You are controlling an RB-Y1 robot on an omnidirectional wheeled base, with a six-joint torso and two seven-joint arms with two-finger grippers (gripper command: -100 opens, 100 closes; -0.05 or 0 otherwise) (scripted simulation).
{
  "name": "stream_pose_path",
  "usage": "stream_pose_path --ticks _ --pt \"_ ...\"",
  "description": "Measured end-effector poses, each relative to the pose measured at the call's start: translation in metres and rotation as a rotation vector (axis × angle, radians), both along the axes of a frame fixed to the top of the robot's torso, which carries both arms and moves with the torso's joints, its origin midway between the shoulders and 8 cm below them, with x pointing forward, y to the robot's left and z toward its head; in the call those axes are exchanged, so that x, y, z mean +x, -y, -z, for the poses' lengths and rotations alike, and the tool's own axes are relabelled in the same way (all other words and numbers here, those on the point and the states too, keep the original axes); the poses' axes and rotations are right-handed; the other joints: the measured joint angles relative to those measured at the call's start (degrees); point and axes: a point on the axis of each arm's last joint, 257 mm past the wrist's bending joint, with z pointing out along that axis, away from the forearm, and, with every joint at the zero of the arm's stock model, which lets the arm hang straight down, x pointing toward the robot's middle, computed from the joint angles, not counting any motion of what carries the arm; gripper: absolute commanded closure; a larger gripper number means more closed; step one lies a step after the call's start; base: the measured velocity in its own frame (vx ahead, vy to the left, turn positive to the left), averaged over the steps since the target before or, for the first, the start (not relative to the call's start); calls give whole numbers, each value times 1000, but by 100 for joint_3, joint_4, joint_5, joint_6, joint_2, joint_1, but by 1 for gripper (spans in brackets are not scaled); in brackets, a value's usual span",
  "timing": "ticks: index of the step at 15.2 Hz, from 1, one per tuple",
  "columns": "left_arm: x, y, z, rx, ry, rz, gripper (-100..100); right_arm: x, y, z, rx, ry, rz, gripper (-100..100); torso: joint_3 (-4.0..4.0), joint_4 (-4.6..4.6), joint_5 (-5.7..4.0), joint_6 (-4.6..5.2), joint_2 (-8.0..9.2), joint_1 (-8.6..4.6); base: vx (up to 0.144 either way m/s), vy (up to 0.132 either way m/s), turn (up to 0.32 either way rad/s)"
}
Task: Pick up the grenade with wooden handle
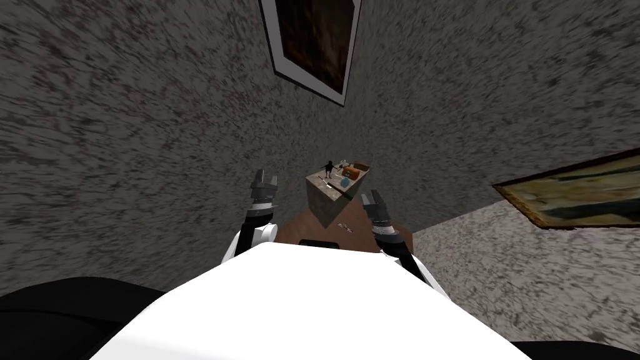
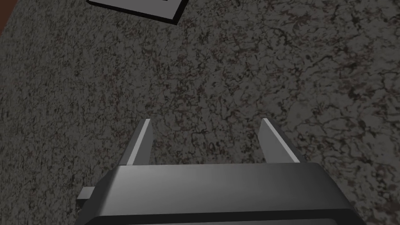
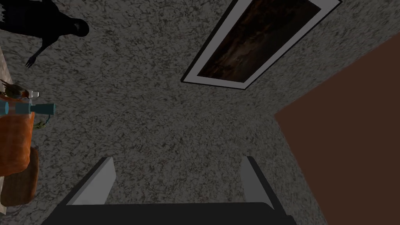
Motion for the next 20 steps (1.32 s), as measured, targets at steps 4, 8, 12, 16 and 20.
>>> stream_pose_path --ticks 4,8,12,16,20 --pt "0 0 0 0 0 0 0 -2 -4 38 -30 -122 -47 -100 0 0 -1 4 -1 -3 -36 -25 254" --pt "0 0 0 0 0 0 0 -6 -5 80 -59 -248 -85 -100 -2 -1 0 -2 -2 -1 -34 -18 263" --pt "0 0 0 0 0 0 0 -21 -4 127 -88 -396 -123 -100 1 1 -1 4 1 -5 -45 -23 302" --pt "0 0 0 0 0 0 0 -40 0 168 -116 -539 -152 -100 -1 0 -1 -2 -2 -4 -38 -20 277" --pt "0 0 0 0 0 0 0 -63 10 212 -149 -687 -175 -100 -2 -1 0 1 -3 -4 -34 -16 236"
